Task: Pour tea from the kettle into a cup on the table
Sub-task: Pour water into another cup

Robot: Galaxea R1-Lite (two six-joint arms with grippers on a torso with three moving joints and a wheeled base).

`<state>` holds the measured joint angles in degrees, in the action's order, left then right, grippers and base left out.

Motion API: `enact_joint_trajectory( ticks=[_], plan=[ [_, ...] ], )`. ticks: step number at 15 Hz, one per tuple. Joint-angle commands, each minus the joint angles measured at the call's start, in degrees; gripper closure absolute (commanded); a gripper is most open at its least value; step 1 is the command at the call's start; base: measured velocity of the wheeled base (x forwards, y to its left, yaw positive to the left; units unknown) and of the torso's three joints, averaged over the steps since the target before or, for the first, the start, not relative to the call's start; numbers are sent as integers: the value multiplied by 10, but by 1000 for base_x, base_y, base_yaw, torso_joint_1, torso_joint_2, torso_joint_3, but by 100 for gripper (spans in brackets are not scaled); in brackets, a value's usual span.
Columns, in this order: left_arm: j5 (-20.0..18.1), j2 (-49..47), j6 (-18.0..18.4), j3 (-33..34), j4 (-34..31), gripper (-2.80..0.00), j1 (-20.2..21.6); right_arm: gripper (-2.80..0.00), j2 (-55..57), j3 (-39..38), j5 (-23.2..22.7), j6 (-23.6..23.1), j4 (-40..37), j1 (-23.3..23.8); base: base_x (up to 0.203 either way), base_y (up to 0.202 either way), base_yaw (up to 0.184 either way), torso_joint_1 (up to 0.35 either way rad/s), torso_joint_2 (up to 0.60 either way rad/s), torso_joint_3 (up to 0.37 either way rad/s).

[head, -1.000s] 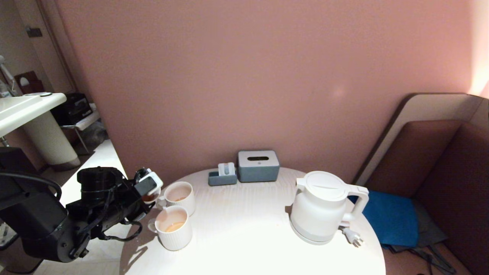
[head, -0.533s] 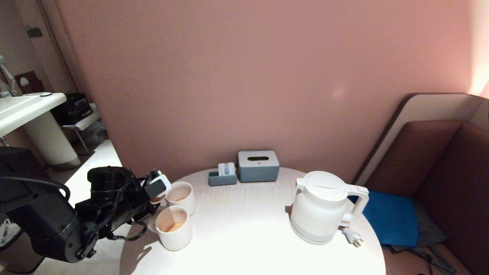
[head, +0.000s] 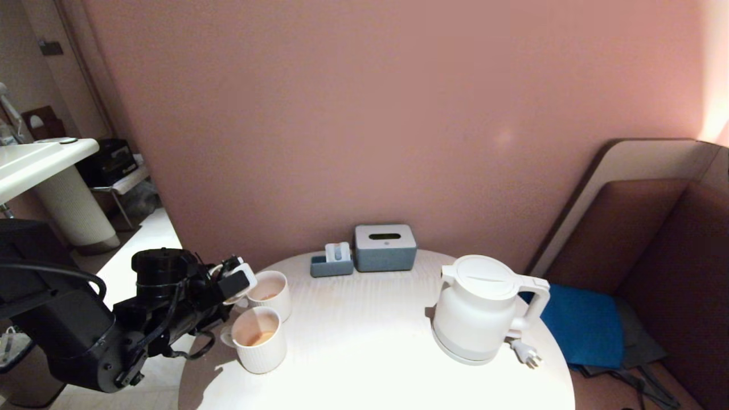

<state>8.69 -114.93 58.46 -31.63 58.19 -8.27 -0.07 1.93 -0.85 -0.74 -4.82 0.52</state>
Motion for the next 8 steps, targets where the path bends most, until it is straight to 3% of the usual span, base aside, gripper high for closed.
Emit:
enact_joint_trajectory(
  ticks=[1, 5, 8],
  plan=[
    [3, 3, 20, 5, 4, 0, -1, 0, 1, 0, 0, 0, 0, 0, 0, 0, 0, 0, 0, 0],
    [12, 12, 52, 6, 4, 0, -3, 0, 1, 0, 0, 0, 0, 0, 0, 0, 0, 0, 0, 0],
    [14, 13, 53, 6, 3, 0, -17, 0, 1, 0, 0, 0, 0, 0, 0, 0, 0, 0, 0, 0]
  ],
)
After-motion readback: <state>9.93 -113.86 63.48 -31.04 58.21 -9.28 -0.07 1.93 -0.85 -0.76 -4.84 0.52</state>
